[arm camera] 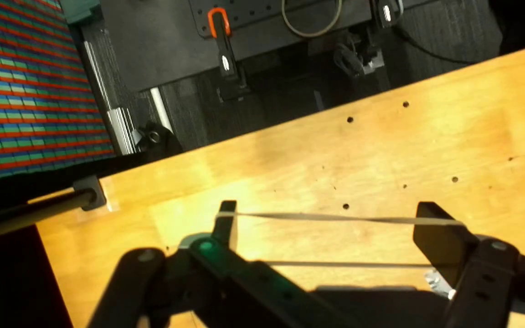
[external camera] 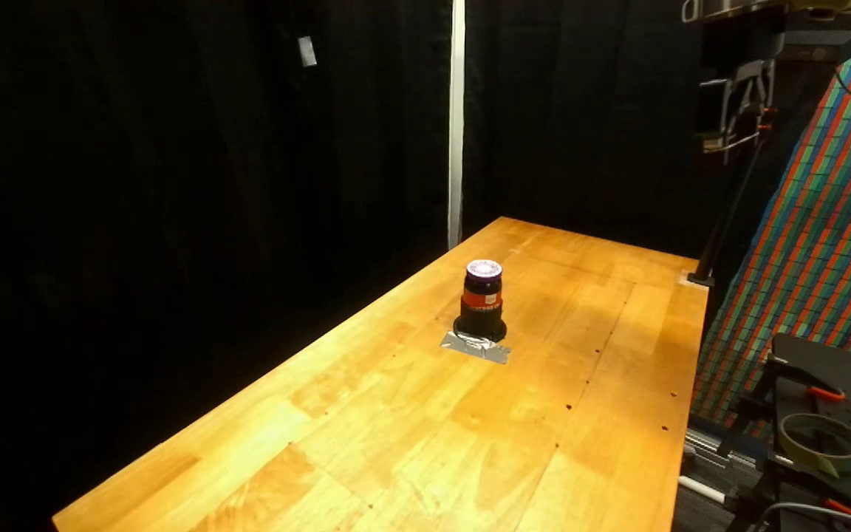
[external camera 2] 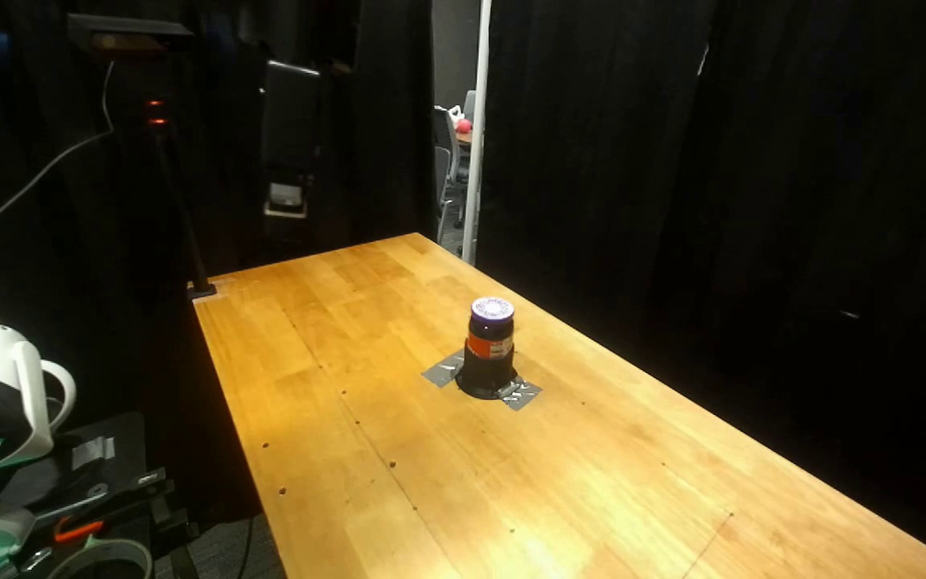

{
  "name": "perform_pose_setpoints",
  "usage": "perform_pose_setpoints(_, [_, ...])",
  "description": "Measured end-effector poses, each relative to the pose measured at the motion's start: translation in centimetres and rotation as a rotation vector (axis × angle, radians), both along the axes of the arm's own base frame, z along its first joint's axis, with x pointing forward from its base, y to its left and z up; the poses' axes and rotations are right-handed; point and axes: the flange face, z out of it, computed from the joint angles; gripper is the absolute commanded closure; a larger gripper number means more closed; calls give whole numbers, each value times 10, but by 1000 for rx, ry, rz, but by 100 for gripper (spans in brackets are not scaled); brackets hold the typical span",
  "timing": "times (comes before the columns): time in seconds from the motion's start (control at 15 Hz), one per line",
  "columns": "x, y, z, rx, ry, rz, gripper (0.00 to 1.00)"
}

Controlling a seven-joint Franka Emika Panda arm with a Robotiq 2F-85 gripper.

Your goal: Put a rubber band around the cup

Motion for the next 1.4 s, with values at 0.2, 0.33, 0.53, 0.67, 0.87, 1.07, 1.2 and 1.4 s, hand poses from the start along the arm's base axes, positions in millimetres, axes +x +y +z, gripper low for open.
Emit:
perform_pose_setpoints(0.2, [42, 39, -15, -5, -49, 45, 0])
perform_pose_setpoints(0.33, [71, 62, -26, 0, -84, 82, 0])
perform_pose_setpoints(0.53, [114, 89, -47, 4, -137, 128, 0])
perform_pose_setpoints(0.67, [141, 103, -62, 13, -169, 147, 0])
perform_pose_setpoints(0.87, [178, 113, -87, 37, -227, 149, 0])
perform_pose_setpoints(1.07, [210, 107, -118, 52, -266, 125, 0])
perform_pose_setpoints(1.2, [229, 96, -139, 54, -297, 96, 0])
perform_pose_setpoints(1.4, [250, 81, -168, 50, -339, 55, 0])
